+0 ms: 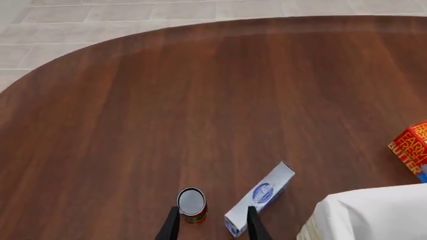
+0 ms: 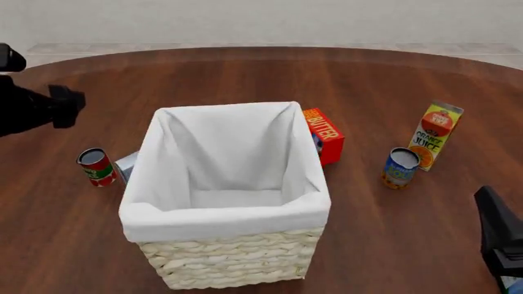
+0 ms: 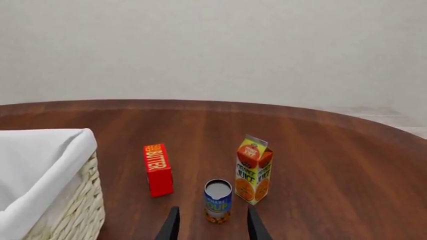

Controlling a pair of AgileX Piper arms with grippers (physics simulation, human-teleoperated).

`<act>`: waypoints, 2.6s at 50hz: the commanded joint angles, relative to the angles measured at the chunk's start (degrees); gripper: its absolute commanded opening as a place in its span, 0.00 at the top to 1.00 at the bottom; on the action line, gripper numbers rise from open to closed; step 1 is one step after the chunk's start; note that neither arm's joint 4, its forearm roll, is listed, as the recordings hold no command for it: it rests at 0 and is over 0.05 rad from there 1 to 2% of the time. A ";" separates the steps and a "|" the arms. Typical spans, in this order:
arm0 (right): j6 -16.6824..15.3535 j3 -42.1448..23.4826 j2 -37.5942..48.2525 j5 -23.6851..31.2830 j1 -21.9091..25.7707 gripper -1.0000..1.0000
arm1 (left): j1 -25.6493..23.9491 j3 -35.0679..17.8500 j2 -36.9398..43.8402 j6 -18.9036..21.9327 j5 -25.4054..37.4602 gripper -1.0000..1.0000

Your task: Pick up the alphabet soup and the tomato sauce, and put them in the basket.

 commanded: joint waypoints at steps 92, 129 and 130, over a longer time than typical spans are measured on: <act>0.53 -0.24 0.13 -0.19 -0.46 0.00 | 6.56 6.88 24.23 2.24 -20.12 0.00; 0.72 -0.26 -0.02 0.00 -0.54 0.00 | 6.14 7.08 31.12 2.33 -24.14 0.00; 0.71 -0.26 -0.04 0.00 -0.53 0.00 | 6.16 7.01 31.30 2.35 -24.19 0.00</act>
